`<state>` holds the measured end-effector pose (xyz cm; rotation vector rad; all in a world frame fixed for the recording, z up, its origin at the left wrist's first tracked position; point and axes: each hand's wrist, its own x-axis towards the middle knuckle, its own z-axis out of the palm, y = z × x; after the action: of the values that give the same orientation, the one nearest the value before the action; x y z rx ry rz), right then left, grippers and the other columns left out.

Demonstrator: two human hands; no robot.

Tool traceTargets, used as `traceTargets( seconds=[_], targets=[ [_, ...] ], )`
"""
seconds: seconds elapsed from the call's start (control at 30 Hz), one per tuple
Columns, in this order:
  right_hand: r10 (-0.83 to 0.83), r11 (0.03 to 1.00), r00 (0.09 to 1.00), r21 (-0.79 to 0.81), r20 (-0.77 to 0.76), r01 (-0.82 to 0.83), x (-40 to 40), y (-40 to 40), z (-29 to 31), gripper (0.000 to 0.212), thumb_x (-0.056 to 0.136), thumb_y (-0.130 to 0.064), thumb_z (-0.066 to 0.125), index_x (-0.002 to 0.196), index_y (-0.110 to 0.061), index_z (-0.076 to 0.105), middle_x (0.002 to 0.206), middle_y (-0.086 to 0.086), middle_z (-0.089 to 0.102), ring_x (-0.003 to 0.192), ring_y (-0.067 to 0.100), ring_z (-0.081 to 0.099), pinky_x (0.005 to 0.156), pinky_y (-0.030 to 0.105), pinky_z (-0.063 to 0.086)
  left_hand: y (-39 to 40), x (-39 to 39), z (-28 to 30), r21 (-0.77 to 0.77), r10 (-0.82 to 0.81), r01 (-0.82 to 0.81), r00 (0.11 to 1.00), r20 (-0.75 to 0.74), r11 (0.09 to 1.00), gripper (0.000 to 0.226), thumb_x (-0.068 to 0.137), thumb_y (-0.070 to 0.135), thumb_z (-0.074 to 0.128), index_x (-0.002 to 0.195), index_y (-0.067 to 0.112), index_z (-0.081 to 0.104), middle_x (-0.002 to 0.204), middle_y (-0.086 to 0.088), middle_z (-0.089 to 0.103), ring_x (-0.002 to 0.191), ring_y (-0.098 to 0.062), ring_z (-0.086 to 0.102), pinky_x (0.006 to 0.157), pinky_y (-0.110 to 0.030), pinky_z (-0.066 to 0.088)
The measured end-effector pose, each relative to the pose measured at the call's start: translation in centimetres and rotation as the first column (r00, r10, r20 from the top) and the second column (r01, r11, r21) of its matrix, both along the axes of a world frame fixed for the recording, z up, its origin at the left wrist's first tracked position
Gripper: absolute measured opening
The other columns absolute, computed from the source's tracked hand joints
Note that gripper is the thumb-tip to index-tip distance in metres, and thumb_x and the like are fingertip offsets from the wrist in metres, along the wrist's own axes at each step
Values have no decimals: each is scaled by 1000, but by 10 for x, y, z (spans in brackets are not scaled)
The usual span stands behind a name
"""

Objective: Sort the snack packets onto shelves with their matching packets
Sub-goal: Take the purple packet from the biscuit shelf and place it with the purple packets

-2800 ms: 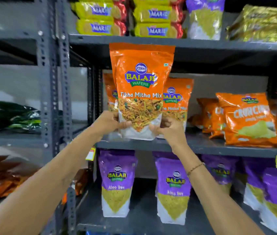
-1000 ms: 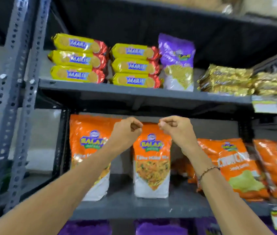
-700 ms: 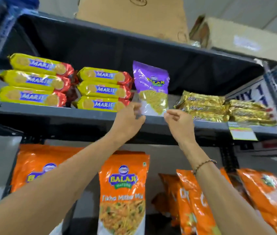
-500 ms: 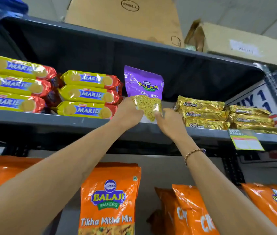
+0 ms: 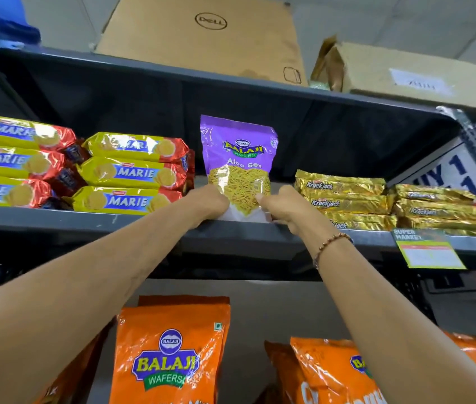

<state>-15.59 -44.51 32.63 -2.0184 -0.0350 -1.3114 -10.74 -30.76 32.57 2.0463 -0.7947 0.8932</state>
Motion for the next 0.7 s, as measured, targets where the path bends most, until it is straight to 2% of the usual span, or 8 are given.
traceTargets(
  seconds=[0.07,0.17,0.27,0.37,0.47,0.53,0.63,0.7],
  targets=[
    [2,1000,1000,4,6,-2,0,-2,0,38,92,-31,54,107,3,54,75,6,55,70,18,52,75,35,42,1,-4,-1,-10,22,-22,999,34,1000,35,95,13,34,121,-2,53,130,-21,54,119,-35,51,99,-37,41],
    [14,999,1000,-38,-5,-14,0,-3,-3,35,93,-35,50,84,-2,58,73,6,54,68,19,49,72,33,39,2,-10,-1,-90,35,-33,999,20,995,40,95,19,39,124,-7,49,132,-24,52,122,-38,50,96,-39,41],
    [82,996,995,-37,62,-80,-2,-2,-5,43,91,-42,49,98,1,52,80,6,49,70,18,45,64,30,38,8,-12,-2,-190,-77,78,997,14,979,55,94,27,45,133,-9,33,131,-22,50,122,-36,48,90,-36,40],
    [101,995,979,-11,177,-100,-13,5,-10,52,90,-49,49,111,-1,46,79,0,46,69,12,44,58,27,36,22,-12,-4,-259,-166,178,984,68,949,45,91,37,49,109,-4,51,94,-14,59,98,-32,60,74,-30,40],
    [113,992,960,27,255,-124,-30,19,-17,60,85,-54,54,118,-5,47,107,2,56,96,16,53,69,29,41,40,-20,-7,-256,-205,222,974,93,941,45,91,43,48,78,1,55,64,-12,59,73,-29,61,64,-31,43],
    [141,987,952,33,272,-156,-45,30,-25,50,83,-53,57,110,-12,51,107,1,58,95,16,56,66,27,44,51,-27,-11,-261,-252,275,961,118,925,46,90,44,50,83,-1,60,73,-14,67,66,-25,60,60,-31,45],
    [213,975,926,-7,311,-222,-75,50,-42,21,85,-44,60,77,-27,50,82,-10,58,74,5,55,59,20,47,70,-41,-23,-254,-295,328,942,157,910,39,89,43,53,88,5,64,82,-8,69,66,-21,60,58,-23,48],
    [221,974,930,-21,295,-225,-93,66,-57,22,83,-47,61,80,-25,59,84,-5,66,75,10,62,62,19,53,85,-54,-37,-262,-334,367,928,165,892,36,88,43,54,86,9,65,84,-7,69,76,-23,63,69,-30,50]
  ],
)
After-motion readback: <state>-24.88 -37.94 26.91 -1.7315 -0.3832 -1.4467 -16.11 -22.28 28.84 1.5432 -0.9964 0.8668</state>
